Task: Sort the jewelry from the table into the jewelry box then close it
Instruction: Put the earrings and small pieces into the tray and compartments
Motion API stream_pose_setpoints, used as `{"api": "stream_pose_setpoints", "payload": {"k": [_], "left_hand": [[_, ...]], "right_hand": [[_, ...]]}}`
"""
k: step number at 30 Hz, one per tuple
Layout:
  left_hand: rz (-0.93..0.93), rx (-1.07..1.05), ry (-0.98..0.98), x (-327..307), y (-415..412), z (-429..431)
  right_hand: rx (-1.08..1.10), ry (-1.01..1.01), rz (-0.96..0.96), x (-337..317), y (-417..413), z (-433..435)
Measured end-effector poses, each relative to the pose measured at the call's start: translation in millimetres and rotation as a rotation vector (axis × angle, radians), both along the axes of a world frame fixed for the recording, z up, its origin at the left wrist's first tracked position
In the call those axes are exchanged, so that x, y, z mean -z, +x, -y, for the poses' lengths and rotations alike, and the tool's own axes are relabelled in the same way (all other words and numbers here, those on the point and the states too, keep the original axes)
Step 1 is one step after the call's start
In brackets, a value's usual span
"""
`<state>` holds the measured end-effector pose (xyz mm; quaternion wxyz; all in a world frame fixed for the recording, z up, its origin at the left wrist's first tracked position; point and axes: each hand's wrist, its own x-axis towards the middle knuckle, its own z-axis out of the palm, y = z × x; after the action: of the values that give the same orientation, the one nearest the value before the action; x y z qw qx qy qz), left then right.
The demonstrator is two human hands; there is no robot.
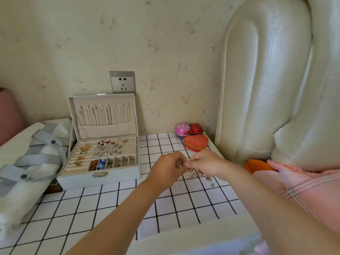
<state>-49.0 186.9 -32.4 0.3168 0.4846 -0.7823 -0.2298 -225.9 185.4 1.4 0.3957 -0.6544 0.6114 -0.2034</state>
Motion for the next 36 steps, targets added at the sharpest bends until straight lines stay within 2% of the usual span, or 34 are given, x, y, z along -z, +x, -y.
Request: {"api": "stream_pose_setpoints", "payload": {"k": [3, 9, 15, 17, 21, 28, 36], "left_hand": [[0.026, -0.055, -0.002, -1, -1, 2], [0.145, -0.088, 0.024, 5, 6, 4], [0.193, -0.090, 0.056, 9, 10, 2], [0.194, -0.083, 0.055, 8, 10, 1], [0.195, -0.073, 0.037, 5, 15, 1], [0.134, -0.158, -0.062, -13, 36, 5], [0.007, -0.242, -0.104, -42, 91, 15]], "right_hand": [[0.008, 0.019, 0.018, 4, -2, 2], [-0.137, -0.123, -0.345, 10, -2, 4], [-0.168, -0.148, -0.542, 17, 5, 5], [-0.170, -0.158, -0.556, 21, 6, 7], [-0.159, -0.172, -0.466, 21, 9, 10], [-0.039, -0.244, -0.037, -3, 40, 19], [0.012, -0.197, 0.318, -29, 101, 32]]}}
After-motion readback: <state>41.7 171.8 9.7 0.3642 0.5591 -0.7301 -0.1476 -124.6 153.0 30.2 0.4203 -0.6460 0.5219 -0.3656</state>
